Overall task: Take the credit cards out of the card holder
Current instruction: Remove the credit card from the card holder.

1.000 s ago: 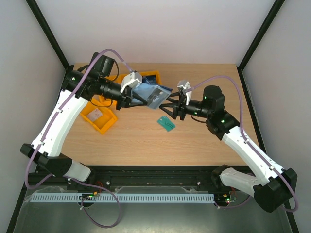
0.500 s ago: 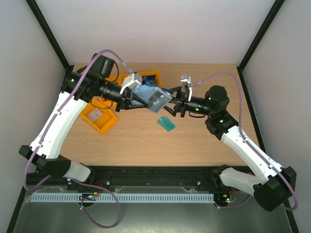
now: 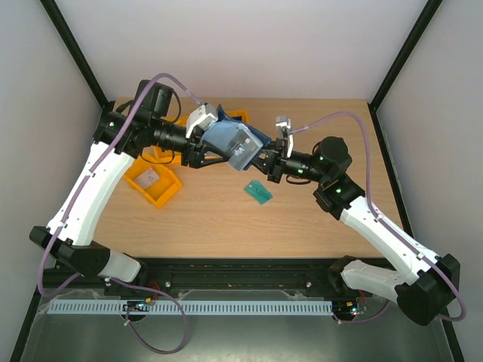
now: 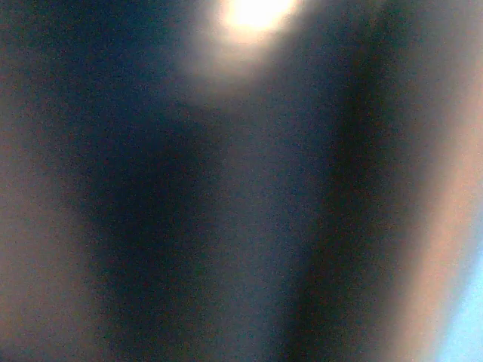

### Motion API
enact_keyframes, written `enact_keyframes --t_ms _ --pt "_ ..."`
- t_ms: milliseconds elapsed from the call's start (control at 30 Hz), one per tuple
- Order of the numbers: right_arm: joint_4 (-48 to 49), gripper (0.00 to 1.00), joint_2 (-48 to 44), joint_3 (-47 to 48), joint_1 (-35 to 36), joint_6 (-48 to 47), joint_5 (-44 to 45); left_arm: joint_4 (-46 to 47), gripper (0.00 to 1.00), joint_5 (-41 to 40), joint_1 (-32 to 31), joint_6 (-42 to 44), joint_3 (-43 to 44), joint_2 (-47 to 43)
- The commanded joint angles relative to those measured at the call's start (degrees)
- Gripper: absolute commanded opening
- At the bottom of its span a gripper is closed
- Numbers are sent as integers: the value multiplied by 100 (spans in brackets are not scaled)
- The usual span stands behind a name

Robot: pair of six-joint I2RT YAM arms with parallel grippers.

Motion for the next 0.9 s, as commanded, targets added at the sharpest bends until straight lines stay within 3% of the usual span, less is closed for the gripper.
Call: enact_keyframes --t_ms 0,67,233,467,533,667,867 --pt "-123 2 111 294 50 393 499 398 67 -362 142 -367 -72 -48" --pt "-393 2 328 475 50 547 481 452 82 -492 219 -390 -10 -69" --pt "-150 2 762 499 59 1270 305 450 98 -652 122 -259 -127 -44" --pt "-21 2 1252 828 208 1419 42 873 96 -1998 -194 -334 -393 106" --pt "-68 2 1145 803 210 1255 32 925 85 -2391 -185 -278 -452 86" --pt "-399 2 1024 800 209 889 -99 887 45 -2240 -43 -206 -542 15" --pt "-734 2 1093 877 209 629 -205 696 14 -1512 73 -100 -533 -35"
